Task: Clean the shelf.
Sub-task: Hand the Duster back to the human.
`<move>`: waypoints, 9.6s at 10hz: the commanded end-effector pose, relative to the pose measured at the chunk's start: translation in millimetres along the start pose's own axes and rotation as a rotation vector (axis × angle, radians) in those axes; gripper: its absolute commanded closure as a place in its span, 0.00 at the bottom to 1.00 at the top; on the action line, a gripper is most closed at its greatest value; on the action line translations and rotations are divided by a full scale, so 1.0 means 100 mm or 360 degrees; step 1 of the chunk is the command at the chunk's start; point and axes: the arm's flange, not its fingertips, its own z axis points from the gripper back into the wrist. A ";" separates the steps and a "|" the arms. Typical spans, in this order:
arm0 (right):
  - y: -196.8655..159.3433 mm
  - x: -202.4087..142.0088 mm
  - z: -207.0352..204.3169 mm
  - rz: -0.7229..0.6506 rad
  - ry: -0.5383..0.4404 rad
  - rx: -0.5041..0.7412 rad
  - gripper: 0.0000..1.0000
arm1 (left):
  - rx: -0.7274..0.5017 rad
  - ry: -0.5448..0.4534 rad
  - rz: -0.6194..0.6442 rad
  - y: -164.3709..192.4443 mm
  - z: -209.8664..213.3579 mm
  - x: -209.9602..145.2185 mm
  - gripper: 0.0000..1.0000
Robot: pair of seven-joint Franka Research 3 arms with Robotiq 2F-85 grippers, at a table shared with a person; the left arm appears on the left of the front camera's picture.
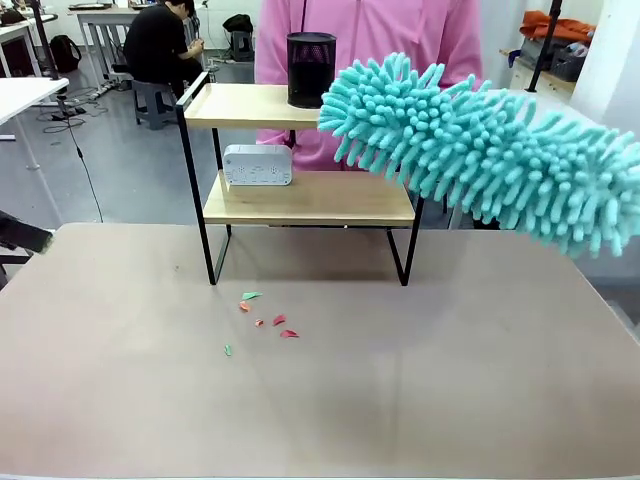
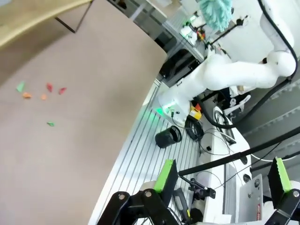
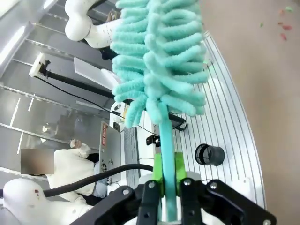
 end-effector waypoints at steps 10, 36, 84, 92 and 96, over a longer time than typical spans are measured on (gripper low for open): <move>-0.20 1.44 -1.06 0.0280 0.1190 0.0230 0.88 | -0.0125 0.0419 0.0068 0.43 -1.28 0.62 0.00; -0.51 1.56 -1.39 0.0212 0.0974 0.0258 0.88 | -0.0200 0.0807 -0.0076 0.33 -2.37 0.55 1.00; -0.79 -0.15 0.59 -0.0751 -0.0580 -0.0353 0.00 | 0.0353 -0.1172 0.0683 0.82 1.20 -0.10 0.26; -0.79 -0.15 0.59 -0.0751 -0.0580 -0.0353 0.00 | 0.0303 -0.1129 0.0644 0.73 1.13 -0.20 0.00; -0.79 -0.15 0.55 -0.0787 -0.0581 -0.0367 0.00 | 0.0155 -0.0940 0.0628 0.82 0.54 -0.17 0.00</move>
